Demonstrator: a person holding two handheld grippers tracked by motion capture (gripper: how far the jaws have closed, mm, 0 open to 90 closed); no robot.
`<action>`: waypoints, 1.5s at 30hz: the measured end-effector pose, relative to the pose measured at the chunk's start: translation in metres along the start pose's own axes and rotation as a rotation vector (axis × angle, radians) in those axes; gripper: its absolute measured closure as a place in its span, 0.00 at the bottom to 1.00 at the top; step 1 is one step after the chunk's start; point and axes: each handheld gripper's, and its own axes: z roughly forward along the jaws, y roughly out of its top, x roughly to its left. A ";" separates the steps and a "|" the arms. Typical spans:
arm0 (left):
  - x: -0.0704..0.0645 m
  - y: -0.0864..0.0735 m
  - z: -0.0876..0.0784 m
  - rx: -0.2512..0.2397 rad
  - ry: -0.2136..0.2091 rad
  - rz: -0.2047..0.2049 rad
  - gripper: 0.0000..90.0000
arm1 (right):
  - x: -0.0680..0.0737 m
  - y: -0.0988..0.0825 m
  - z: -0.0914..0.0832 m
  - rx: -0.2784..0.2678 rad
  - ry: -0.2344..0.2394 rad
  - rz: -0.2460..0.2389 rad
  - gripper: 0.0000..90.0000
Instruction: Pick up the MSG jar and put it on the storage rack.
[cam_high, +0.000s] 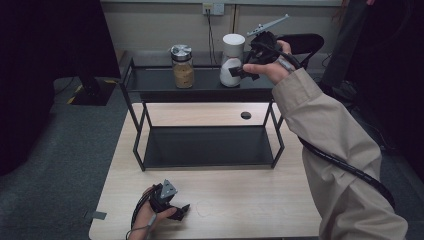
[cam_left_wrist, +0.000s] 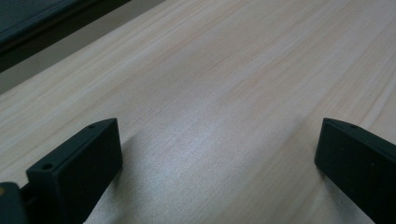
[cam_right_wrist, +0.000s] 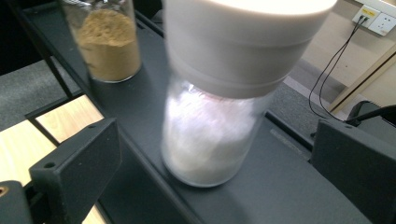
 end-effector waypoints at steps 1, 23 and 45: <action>0.000 0.000 0.000 0.000 -0.001 -0.001 0.00 | 0.002 -0.002 -0.001 -0.005 0.004 0.003 0.00; 0.000 0.000 0.000 0.000 0.000 -0.001 0.00 | 0.008 -0.083 -0.020 -0.041 0.055 0.014 0.00; 0.000 0.000 0.000 -0.001 -0.001 -0.003 0.00 | 0.010 -0.176 -0.028 -0.065 0.139 0.034 0.00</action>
